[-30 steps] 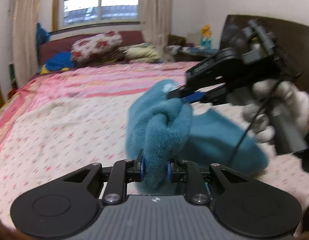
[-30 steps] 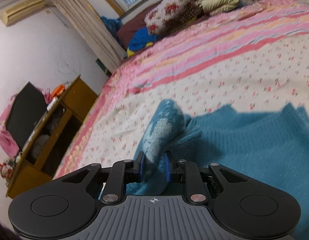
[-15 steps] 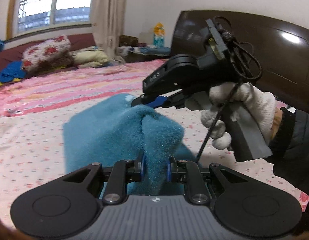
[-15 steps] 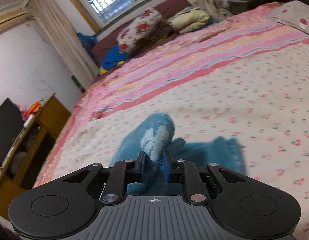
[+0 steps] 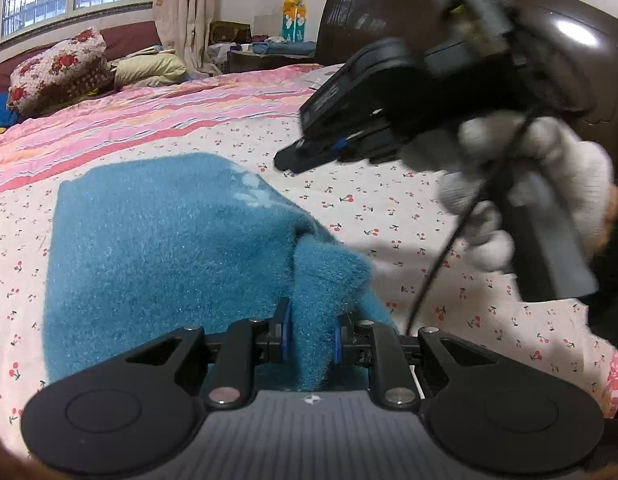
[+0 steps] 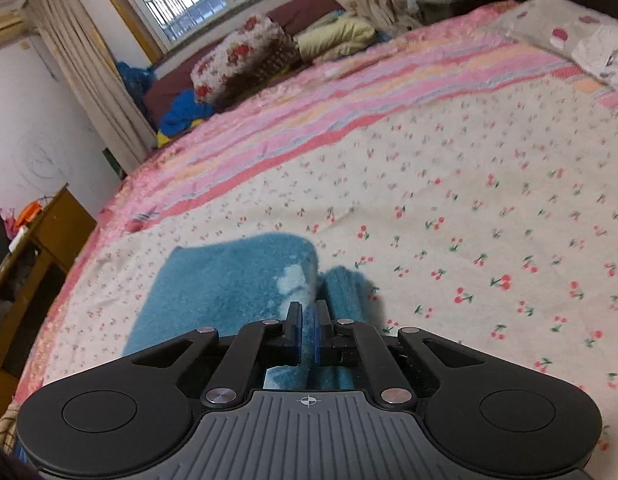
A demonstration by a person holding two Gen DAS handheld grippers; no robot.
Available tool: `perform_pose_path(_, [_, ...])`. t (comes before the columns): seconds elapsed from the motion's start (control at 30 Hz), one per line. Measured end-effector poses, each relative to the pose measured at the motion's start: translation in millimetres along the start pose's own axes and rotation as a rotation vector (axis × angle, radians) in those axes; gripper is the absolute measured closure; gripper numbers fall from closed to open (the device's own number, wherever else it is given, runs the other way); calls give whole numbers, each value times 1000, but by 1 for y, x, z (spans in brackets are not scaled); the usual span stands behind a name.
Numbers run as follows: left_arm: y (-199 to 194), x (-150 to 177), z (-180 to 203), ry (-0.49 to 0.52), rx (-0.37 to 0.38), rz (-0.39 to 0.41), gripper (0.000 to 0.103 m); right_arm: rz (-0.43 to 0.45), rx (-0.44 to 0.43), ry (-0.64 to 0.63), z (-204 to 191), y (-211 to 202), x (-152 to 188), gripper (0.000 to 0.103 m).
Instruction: Fold small clothes
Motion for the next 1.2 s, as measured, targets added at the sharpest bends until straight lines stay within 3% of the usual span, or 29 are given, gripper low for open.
perform_pose_path(0.13, [2,3,4,9,-13,-4,78,13,-72,-43,-21,-25,5,92])
perform_pose_path(0.27, [5,2,8,27,-28,-5,78,-57,-141,-129,-49,-28,30,91])
perform_pose_path(0.37, [3,9,9,35,-34,-19,78,-100,-106,-168,-49,-16,46,92])
perform_pose_path(0.43, [4,12,8,36,-34,-23,77,-113,-90,-159,-44,-12,49,103])
perform_pose_path(0.63, [-9,14,2,12,-14,-32,75,-93,-26,-239,-42,-4,58,103])
perform_pose_path(0.8, [-45,20,-4,30,-42,0,75,-75,-43,-184,-41,-18,54,102])
perform_pose_path(0.87, [-58,18,-12,18,-58,22,75,-62,-61,-162,-40,-29,53,92])
perform_pose_path(0.97, [-71,18,-29,8,-96,41,75,-47,-67,-139,-35,-47,56,88])
perform_pose_path(1.13, [-79,24,-56,-22,-161,46,75,-82,-67,-149,-31,-57,76,70])
perform_pose_path(1.2, [-79,26,-64,-43,-173,42,75,-105,-73,-168,-33,-55,86,69])
Point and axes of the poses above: each gripper's, at about its wrist camera, not at the fingertips, and y roughly the way its jaws point, z to its right, x to its underside, the point moved 9 cm from there along y, roughly the way its jaws point, and after that the axes turned 4 degrees about x, right-handed, at the moved point
